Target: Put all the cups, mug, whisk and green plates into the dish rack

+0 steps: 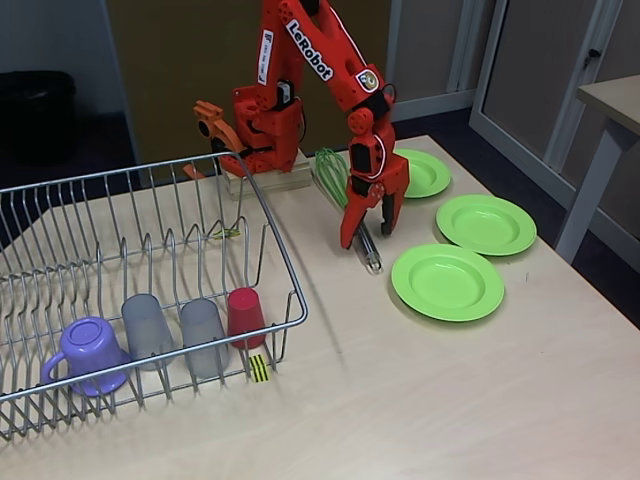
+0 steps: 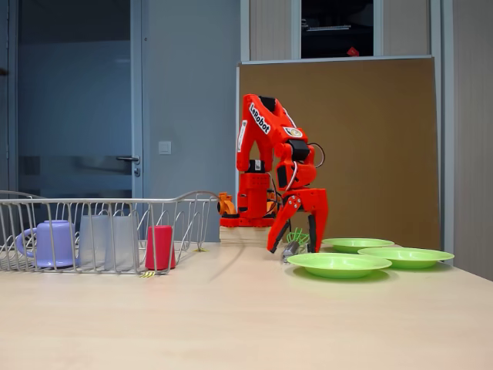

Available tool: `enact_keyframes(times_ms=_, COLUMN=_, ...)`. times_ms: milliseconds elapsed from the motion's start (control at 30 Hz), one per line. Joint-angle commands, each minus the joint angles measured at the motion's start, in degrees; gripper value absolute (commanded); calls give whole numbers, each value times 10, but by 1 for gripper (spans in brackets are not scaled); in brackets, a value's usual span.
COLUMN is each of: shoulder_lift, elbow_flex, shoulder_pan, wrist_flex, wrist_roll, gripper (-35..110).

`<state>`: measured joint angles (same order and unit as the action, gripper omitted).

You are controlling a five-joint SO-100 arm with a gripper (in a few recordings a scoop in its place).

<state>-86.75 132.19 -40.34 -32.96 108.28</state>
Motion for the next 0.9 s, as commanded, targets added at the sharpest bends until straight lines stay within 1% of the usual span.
enact_keyframes(times_ms=0, shoulder_lift=-1, elbow_flex=0, shoulder_pan=-10, wrist_flex=16, wrist_roll=11, gripper=39)
enact_keyframes(times_ms=233, shoulder_lift=-3, elbow_flex=47, shoulder_pan=0, wrist_flex=66, wrist_roll=7, gripper=26)
enact_keyframes(times_ms=400, shoulder_lift=-4, elbow_flex=77, shoulder_pan=9, wrist_flex=99, wrist_roll=-1, gripper=22)
enact_keyframes(times_ms=533, shoulder_lift=-4, elbow_flex=91, shoulder_pan=15, wrist_flex=106, wrist_roll=-5, gripper=19)
enact_keyframes(times_ms=700, shoulder_lift=-1, elbow_flex=123, shoulder_pan=17, wrist_flex=143, wrist_roll=-7, gripper=19)
enact_keyframes(times_ms=867, shoulder_lift=40, elbow_flex=122, shoulder_pan=18, wrist_flex=161, wrist_roll=-16, gripper=18)
